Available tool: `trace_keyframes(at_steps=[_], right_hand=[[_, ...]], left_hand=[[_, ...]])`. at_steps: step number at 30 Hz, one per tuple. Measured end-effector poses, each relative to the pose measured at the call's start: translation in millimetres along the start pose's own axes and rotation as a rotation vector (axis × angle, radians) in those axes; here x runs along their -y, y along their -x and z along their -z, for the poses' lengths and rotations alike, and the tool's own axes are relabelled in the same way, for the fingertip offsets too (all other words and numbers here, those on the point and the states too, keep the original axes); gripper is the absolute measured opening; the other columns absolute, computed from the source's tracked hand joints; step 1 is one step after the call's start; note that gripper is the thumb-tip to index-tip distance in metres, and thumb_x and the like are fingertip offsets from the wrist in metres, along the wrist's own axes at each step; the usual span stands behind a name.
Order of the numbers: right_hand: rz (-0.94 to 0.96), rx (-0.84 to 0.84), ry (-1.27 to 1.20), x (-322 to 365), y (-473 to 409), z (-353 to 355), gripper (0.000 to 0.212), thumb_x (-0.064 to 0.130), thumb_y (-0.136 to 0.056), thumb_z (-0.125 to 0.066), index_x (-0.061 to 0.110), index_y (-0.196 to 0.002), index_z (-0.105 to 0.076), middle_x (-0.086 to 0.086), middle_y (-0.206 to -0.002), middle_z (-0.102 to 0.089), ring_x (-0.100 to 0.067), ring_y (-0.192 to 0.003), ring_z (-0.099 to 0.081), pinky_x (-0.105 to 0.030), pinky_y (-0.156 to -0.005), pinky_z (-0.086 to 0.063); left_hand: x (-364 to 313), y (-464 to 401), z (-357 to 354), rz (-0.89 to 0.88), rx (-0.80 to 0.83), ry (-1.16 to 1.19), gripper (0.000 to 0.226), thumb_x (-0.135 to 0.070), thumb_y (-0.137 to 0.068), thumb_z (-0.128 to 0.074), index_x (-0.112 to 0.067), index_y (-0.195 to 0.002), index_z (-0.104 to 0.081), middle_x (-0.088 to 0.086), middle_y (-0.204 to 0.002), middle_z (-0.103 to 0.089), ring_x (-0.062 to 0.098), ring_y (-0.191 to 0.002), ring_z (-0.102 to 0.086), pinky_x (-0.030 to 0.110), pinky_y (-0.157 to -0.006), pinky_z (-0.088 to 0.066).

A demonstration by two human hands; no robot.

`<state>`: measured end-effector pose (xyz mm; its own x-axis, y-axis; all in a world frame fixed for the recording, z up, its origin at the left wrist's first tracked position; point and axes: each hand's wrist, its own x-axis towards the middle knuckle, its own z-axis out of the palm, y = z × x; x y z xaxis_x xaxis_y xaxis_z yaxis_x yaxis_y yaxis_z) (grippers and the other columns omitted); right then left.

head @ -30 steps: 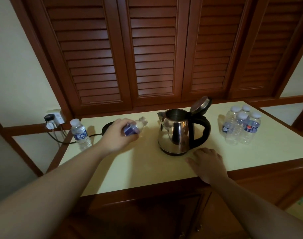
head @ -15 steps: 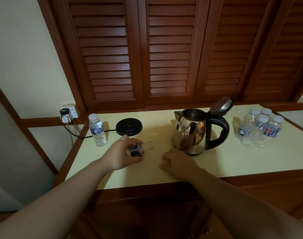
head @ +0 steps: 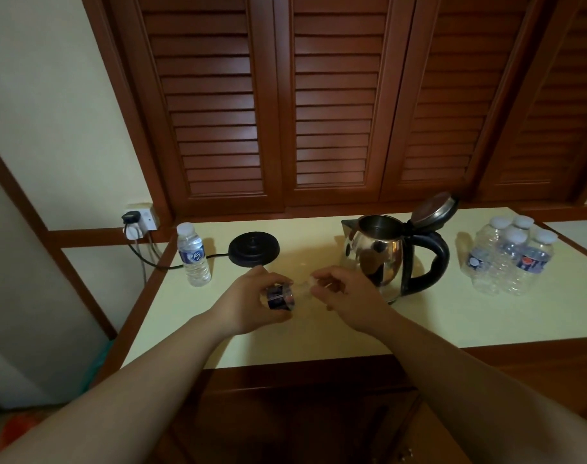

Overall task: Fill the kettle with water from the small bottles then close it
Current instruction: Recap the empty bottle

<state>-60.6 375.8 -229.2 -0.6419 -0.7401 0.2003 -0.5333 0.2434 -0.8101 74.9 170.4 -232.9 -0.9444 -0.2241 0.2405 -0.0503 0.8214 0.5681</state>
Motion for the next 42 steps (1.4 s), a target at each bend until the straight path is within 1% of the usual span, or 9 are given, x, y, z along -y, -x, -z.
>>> trace_keyframes(at_steps=[3,10,17,22,26,29,32,37,42], right_hand=[[0.017,0.060,-0.057,0,3,9,0.030,0.034,-0.098,-0.068,0.021,-0.124,-0.069,0.009,-0.106,-0.069,-0.005,-0.089,-0.067,-0.022,-0.074,-0.060],[0.004,0.126,-0.057,-5,10,30,0.026,0.035,-0.091,-0.077,0.028,-0.115,-0.072,0.014,-0.106,-0.071,-0.005,-0.097,-0.069,-0.032,-0.088,-0.061],[0.039,0.122,-0.010,-6,16,51,0.031,0.023,-0.088,-0.082,0.023,-0.118,-0.074,0.012,-0.108,-0.071,0.000,-0.097,-0.067,-0.017,-0.084,-0.056],[-0.022,0.159,0.072,-7,24,52,0.013,0.034,-0.098,-0.068,0.022,-0.105,-0.067,0.003,-0.090,-0.073,-0.007,-0.079,-0.072,-0.024,-0.071,-0.060],[-0.089,0.134,0.033,-6,27,56,0.020,0.036,-0.100,-0.065,0.016,-0.103,-0.067,-0.003,-0.086,-0.073,-0.013,-0.074,-0.074,-0.025,-0.066,-0.061],[-0.114,0.124,-0.057,-6,29,61,0.021,0.031,-0.095,-0.073,0.011,-0.101,-0.072,-0.005,-0.084,-0.076,-0.015,-0.075,-0.076,-0.032,-0.073,-0.064],[-0.033,0.103,-0.049,-10,31,66,0.019,0.023,-0.083,-0.086,0.020,-0.098,-0.076,0.001,-0.092,-0.077,-0.014,-0.087,-0.074,-0.040,-0.086,-0.062],[0.022,0.138,-0.100,-8,35,81,0.026,0.012,-0.077,-0.089,0.016,-0.100,-0.080,0.004,-0.100,-0.079,-0.008,-0.096,-0.073,-0.024,-0.088,-0.058],[-0.059,0.086,-0.038,-10,43,76,0.020,0.035,-0.088,-0.080,0.018,-0.098,-0.077,0.001,-0.087,-0.078,-0.010,-0.079,-0.075,-0.025,-0.075,-0.061]], left_hand=[[-4,-2,-3,-0.007,0.015,0.026,0.054,-0.032,-0.074,-0.091,-0.032,-0.124,-0.071,-0.009,-0.106,-0.066,0.001,-0.095,-0.062,0.006,-0.078,-0.043],[-17,-4,-11,0.016,0.078,0.123,0.052,-0.035,-0.073,-0.092,-0.031,-0.120,-0.073,-0.014,-0.107,-0.074,0.006,-0.095,-0.071,0.031,-0.084,-0.057],[-35,-12,-14,-0.019,0.100,0.139,0.052,-0.035,-0.073,-0.093,-0.032,-0.121,-0.073,-0.019,-0.107,-0.072,0.001,-0.095,-0.069,0.020,-0.081,-0.055],[-42,-14,-23,-0.059,0.095,0.053,0.058,-0.043,-0.073,-0.091,-0.037,-0.127,-0.070,-0.018,-0.115,-0.070,0.001,-0.103,-0.066,0.019,-0.085,-0.053],[-46,-14,-26,-0.055,0.102,0.065,0.061,-0.043,-0.074,-0.091,-0.038,-0.130,-0.069,-0.017,-0.120,-0.069,0.001,-0.106,-0.065,0.015,-0.086,-0.053],[-50,-14,-29,-0.054,0.091,0.073,0.061,-0.041,-0.073,-0.092,-0.037,-0.129,-0.070,-0.020,-0.118,-0.069,-0.002,-0.105,-0.065,0.007,-0.081,-0.047],[-55,-14,-29,-0.038,0.109,0.125,0.058,-0.037,-0.072,-0.093,-0.034,-0.126,-0.073,-0.020,-0.112,-0.072,-0.002,-0.101,-0.066,0.009,-0.079,-0.048],[-59,-17,-31,-0.004,0.157,0.220,0.056,-0.035,-0.071,-0.095,-0.032,-0.123,-0.075,-0.016,-0.107,-0.075,0.001,-0.095,-0.070,0.015,-0.078,-0.053],[-65,-18,-34,-0.037,0.169,0.171,0.054,-0.037,-0.072,-0.094,-0.038,-0.122,-0.074,-0.020,-0.108,-0.073,-0.003,-0.097,-0.067,0.009,-0.077,-0.049]])
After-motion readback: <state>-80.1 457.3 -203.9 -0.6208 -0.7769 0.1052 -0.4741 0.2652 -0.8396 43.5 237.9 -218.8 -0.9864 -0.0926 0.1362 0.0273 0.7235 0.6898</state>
